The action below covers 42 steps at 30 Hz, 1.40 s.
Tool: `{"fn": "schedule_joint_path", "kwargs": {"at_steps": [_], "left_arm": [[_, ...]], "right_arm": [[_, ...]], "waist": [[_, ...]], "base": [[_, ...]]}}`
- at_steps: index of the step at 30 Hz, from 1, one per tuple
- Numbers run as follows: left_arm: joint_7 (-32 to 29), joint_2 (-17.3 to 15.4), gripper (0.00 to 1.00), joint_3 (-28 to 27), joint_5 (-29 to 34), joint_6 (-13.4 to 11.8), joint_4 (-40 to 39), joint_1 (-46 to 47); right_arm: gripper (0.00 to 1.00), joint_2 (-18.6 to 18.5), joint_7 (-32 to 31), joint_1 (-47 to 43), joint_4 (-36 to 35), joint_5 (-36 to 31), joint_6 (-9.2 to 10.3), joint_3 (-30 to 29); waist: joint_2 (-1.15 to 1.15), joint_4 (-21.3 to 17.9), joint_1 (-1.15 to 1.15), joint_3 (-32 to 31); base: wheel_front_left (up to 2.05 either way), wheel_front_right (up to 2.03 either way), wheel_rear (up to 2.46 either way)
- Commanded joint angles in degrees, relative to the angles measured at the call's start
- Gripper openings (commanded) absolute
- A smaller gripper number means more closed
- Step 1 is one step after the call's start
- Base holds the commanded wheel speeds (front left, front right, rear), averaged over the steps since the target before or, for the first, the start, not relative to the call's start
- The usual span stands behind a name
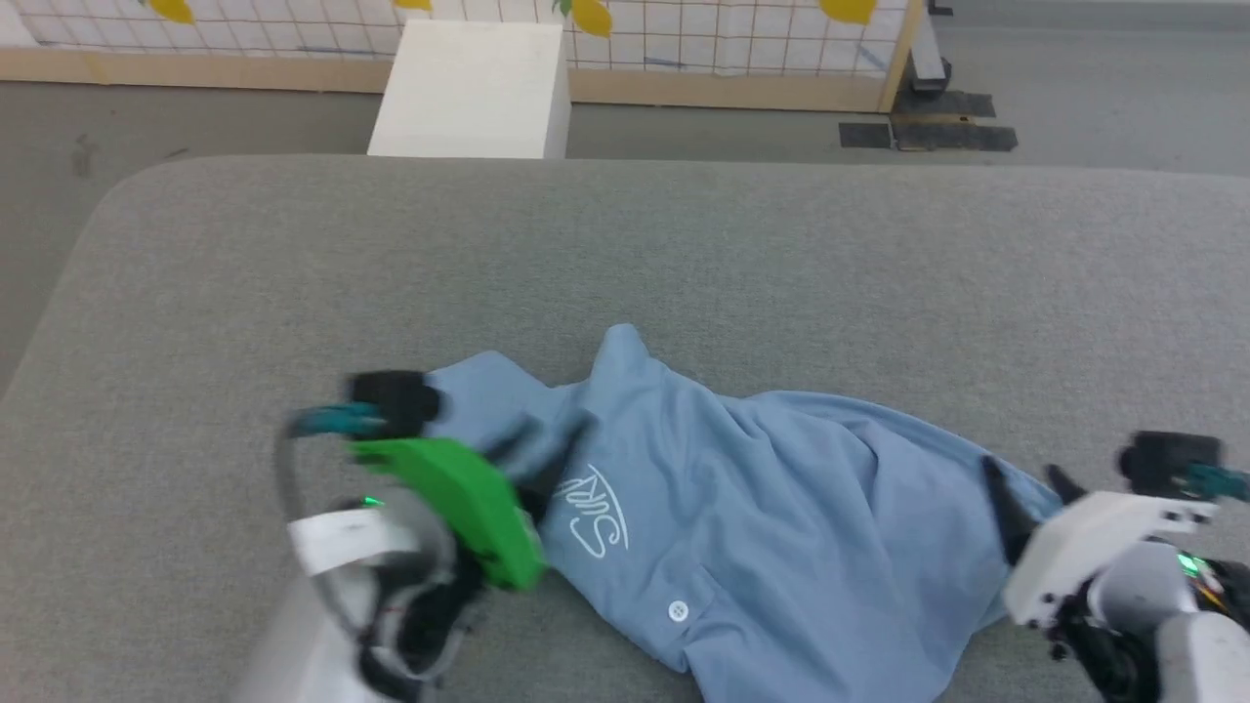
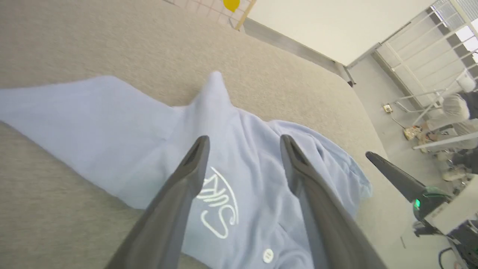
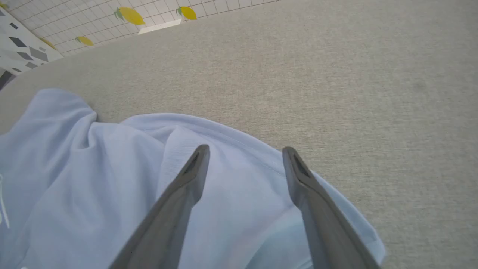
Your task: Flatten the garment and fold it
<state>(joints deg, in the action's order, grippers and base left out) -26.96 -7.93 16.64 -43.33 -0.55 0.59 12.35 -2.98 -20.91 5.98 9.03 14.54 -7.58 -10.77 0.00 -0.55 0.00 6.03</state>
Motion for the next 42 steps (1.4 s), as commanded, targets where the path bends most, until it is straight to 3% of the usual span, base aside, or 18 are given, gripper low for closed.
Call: {"fn": "schedule_joint_path", "kwargs": {"at_steps": [1,7,11,18,19,20,25,32,36,41,42], "left_arm": [[3.6,-1.4,1.0,-1.6,2.6,-0.7,-0.5,0.4],[24.7,-6.5,1.0,-4.9,16.2,-2.2,2.0,-2.6],[36.6,-5.9,1.0,-5.8,20.2,-3.7,3.9,-5.1],[41.2,-2.6,1.0,-5.9,21.0,-4.6,5.6,-7.0],[41.3,-2.3,1.0,-5.9,21.1,-4.6,5.6,-7.0],[41.5,-1.9,1.0,-6.0,21.0,-4.6,5.5,-7.1],[41.8,-0.6,1.0,-6.3,21.1,-4.3,5.1,-6.8],[41.9,0.4,1.0,-6.5,21.7,-3.1,4.5,-4.8],[41.9,1.3,1.0,-6.6,22.1,-2.5,4.4,-4.1],[41.9,2.3,1.0,-6.6,22.4,-1.9,5.2,-3.9],[41.9,2.5,1.0,-6.6,22.5,-1.8,5.4,-3.8]], "right_arm": [[1.0,0.1,-1.7,1.2,-0.7,-0.2,0.09,1.7],[1.0,-0.1,-11.7,4.3,0.1,-4.7,0.09,9.8],[1.0,-0.7,-15.4,6.8,2.8,-9.2,0.09,13.1],[1.0,-2.4,-20.0,8.6,11.2,-11.4,0.09,15.4],[0.35,-2.5,-20.7,8.7,12.0,-10.6,0.09,15.4],[0.0,-3.1,-20.8,9.1,12.4,-10.0,0.09,16.0],[0.0,-6.6,-20.1,14.6,12.6,-7.6,0.09,15.2],[0.0,-11.2,-18.1,30.9,15.6,-7.9,0.09,13.8],[0.0,-11.7,-16.2,41.0,20.0,-10.4,0.09,13.3],[0.0,-9.3,-11.7,48.9,26.3,-13.7,0.09,11.6],[0.18,-9.0,-11.0,49.4,27.5,-14.3,0.09,11.6]], "waist": [[0.0,0.6,0.0,-0.2],[0.0,2.1,0.0,0.2],[0.0,3.4,0.0,1.0],[0.0,6.4,0.0,2.8],[0.0,6.7,0.0,2.9],[0.0,7.1,0.0,3.1],[0.0,8.8,0.0,4.1],[0.0,11.8,0.0,6.8],[0.0,13.4,0.0,7.8],[0.0,14.6,0.0,8.6],[0.0,14.7,0.0,8.6]], "base": [[0.0,0.0,0.0],[0.0,0.0,0.0],[0.0,0.0,0.0],[0.0,0.0,0.0],[0.0,0.0,0.0],[0.0,0.0,0.0],[0.0,0.0,0.0],[0.0,0.0,0.0],[0.0,0.0,0.0],[0.0,0.0,0.0],[0.0,0.0,0.0]]}}
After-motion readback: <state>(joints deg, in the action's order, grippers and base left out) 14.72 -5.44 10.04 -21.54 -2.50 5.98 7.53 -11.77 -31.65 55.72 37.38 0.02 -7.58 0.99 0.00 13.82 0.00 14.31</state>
